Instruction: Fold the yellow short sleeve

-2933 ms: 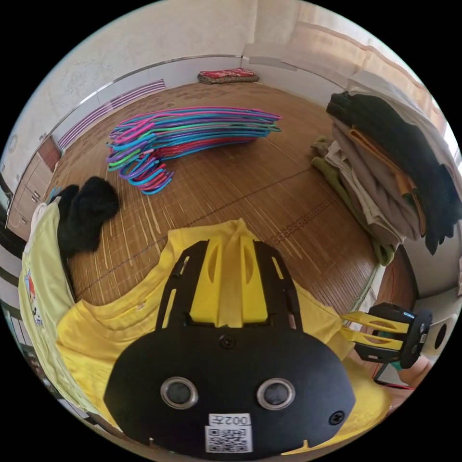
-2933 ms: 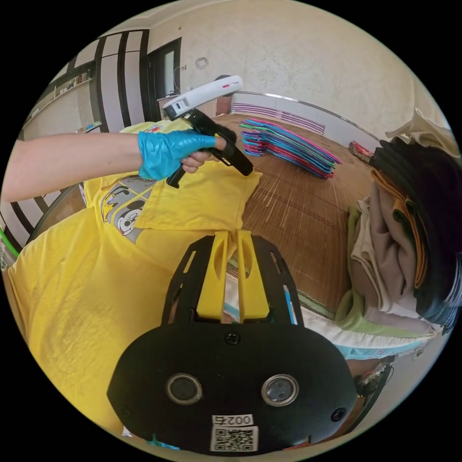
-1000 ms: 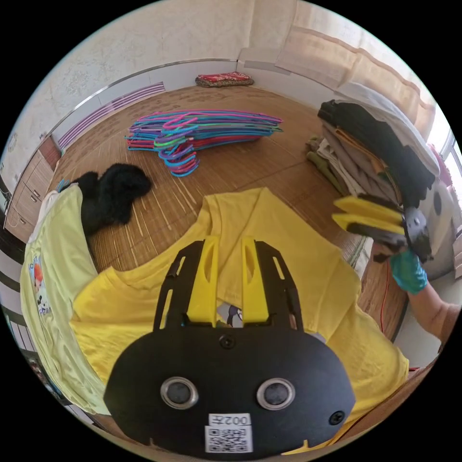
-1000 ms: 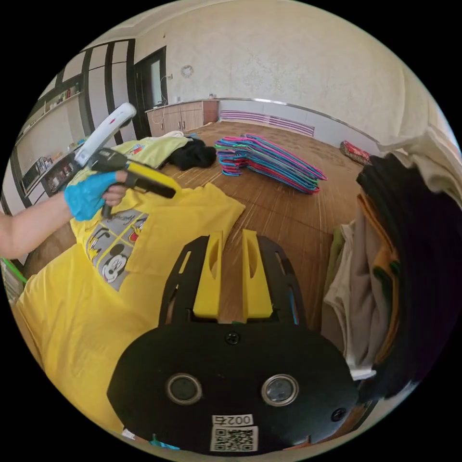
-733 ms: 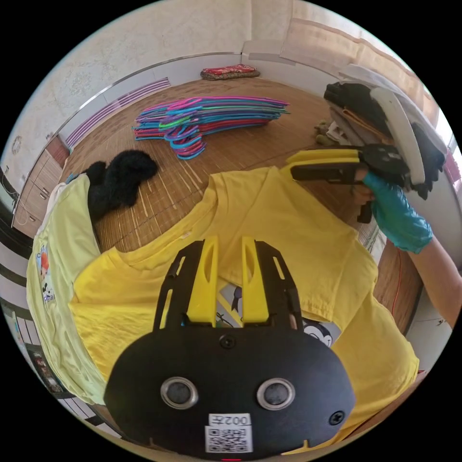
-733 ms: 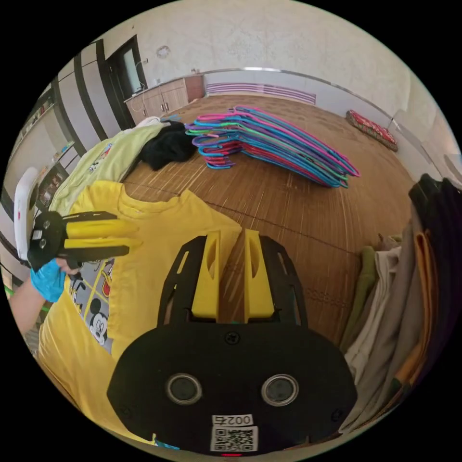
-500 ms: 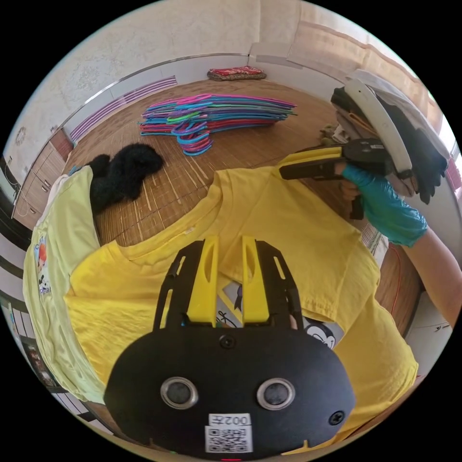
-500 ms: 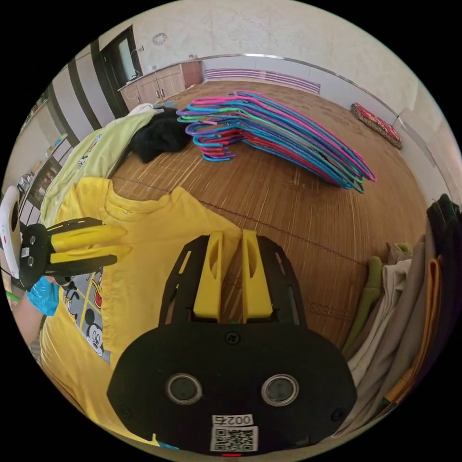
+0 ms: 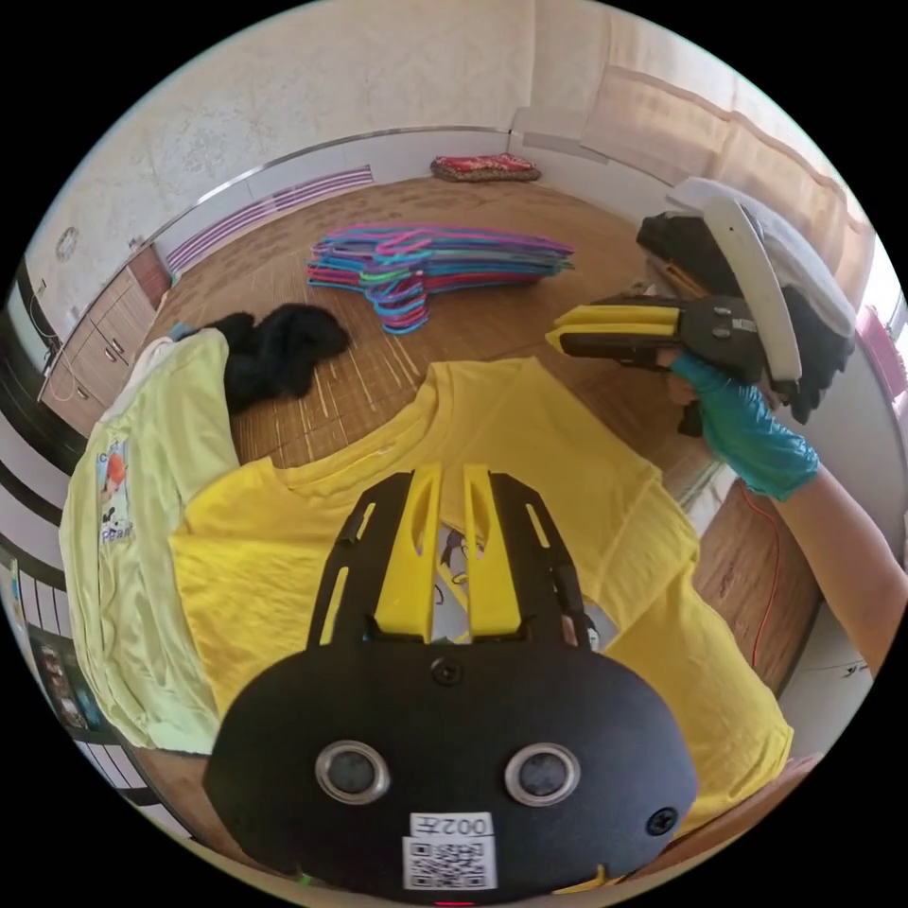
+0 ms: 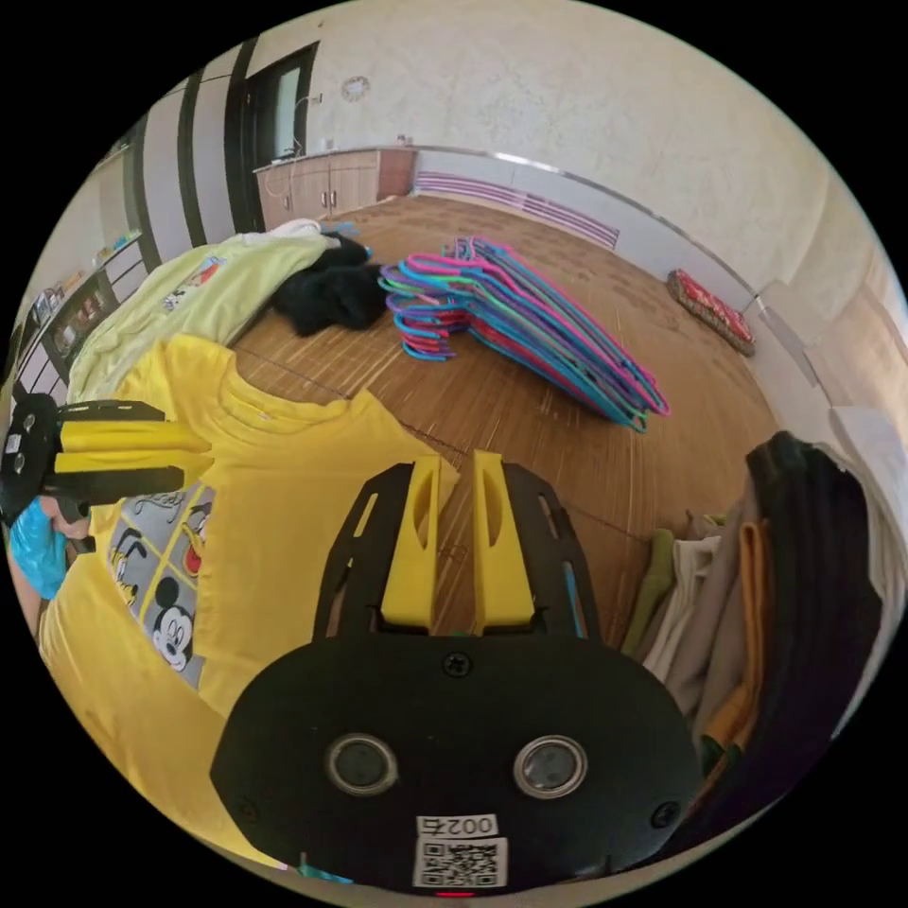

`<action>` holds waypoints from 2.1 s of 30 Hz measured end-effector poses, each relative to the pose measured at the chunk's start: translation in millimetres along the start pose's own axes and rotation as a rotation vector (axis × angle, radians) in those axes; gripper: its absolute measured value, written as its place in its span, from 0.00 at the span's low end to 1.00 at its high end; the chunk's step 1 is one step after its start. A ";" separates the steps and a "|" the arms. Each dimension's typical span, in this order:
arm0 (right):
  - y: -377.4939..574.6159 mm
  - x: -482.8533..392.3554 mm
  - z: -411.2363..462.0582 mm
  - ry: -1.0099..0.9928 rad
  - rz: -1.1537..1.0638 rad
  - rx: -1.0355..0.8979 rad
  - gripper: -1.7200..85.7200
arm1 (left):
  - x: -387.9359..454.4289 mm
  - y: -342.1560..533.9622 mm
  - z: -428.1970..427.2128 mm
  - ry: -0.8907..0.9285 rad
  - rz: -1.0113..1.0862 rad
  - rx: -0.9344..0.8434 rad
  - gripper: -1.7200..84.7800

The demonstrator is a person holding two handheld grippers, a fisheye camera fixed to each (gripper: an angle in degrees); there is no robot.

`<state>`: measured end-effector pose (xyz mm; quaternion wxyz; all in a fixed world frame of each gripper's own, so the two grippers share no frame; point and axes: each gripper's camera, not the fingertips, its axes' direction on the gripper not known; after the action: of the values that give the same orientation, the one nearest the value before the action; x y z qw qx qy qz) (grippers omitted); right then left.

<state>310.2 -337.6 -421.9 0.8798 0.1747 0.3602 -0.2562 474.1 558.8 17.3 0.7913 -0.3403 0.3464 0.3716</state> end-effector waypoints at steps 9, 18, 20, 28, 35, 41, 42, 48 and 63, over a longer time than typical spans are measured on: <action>71.0 -96.4 -170.6 -0.164 -0.084 0.179 0.10 | 25.3 76.6 -107.5 -0.022 -0.014 0.109 0.01; 159.7 -238.6 -291.2 -0.447 -0.185 0.224 0.08 | 36.3 195.7 -182.3 -0.058 -0.061 0.124 0.00; 172.9 -271.6 -309.3 -0.495 -0.227 0.225 0.07 | 37.3 227.8 -198.1 -0.058 -0.081 0.121 0.00; 227.8 -437.4 -372.3 -0.739 -0.574 0.084 0.09 | 27.7 332.1 -242.3 -0.101 -0.110 0.081 0.01; 261.4 -546.2 -405.2 -0.815 -0.764 -0.025 0.11 | 6.7 421.9 -274.9 -0.112 -0.135 0.055 0.01; 278.6 -618.6 -420.6 -0.781 -0.881 -0.104 0.11 | -8.4 482.4 -281.6 -0.056 -0.111 0.022 0.01; 282.2 -630.8 -422.9 -0.771 -0.904 -0.115 0.11 | -9.3 487.8 -281.2 -0.050 -0.108 0.016 0.01; 298.6 -678.5 -438.3 -0.674 -0.979 -0.144 0.09 | -13.9 534.5 -279.5 -0.032 -0.081 -0.046 0.01; 303.5 -699.4 -484.9 -0.767 -0.779 -0.117 0.01 | 13.2 575.9 -304.4 0.237 0.291 -0.018 0.07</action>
<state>-204.9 373.3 -208.1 0.7963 -0.1266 0.0656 -0.5878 -83.8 604.5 -316.0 0.6798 -0.3353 0.4794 0.4423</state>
